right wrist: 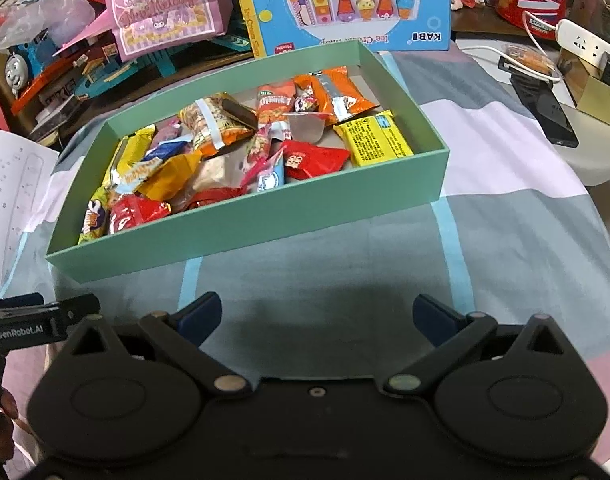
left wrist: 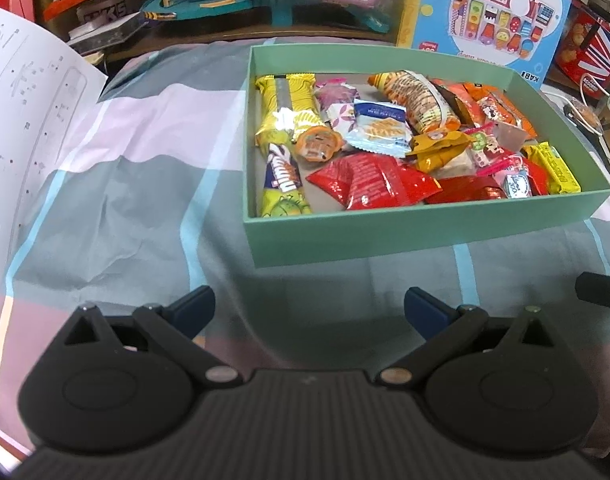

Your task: Organize snacks

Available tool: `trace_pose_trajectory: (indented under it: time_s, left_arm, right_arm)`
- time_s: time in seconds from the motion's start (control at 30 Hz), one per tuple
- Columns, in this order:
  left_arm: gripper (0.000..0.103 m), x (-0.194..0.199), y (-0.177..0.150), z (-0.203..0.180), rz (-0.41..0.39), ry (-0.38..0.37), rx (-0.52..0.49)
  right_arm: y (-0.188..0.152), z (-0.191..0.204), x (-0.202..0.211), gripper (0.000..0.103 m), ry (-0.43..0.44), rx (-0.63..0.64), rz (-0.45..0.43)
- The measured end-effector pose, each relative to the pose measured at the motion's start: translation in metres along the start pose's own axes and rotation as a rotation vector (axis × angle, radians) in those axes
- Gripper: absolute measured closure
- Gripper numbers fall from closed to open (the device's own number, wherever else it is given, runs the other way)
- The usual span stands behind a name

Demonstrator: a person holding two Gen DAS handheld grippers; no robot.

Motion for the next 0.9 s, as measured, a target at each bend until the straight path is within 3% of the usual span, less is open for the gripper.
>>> trace_pose_trajectory:
  time_s: [0.9]
  left_arm:
    - [0.0, 0.012, 0.016, 0.003, -0.017, -0.004, 0.035]
  right_arm:
    - [0.006, 0.0, 0.005, 0.0, -0.015, 0.006, -0.021]
Point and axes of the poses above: each gripper's, at about its wrist camera, not at the fingertips, and x roughly against the way its jaws point, z to its left, y to its top, the point moved 9 cm from there along -x, roughly the way its jaws point, and after that the axes turned 15 degrees about y, right-handed, at the moved point
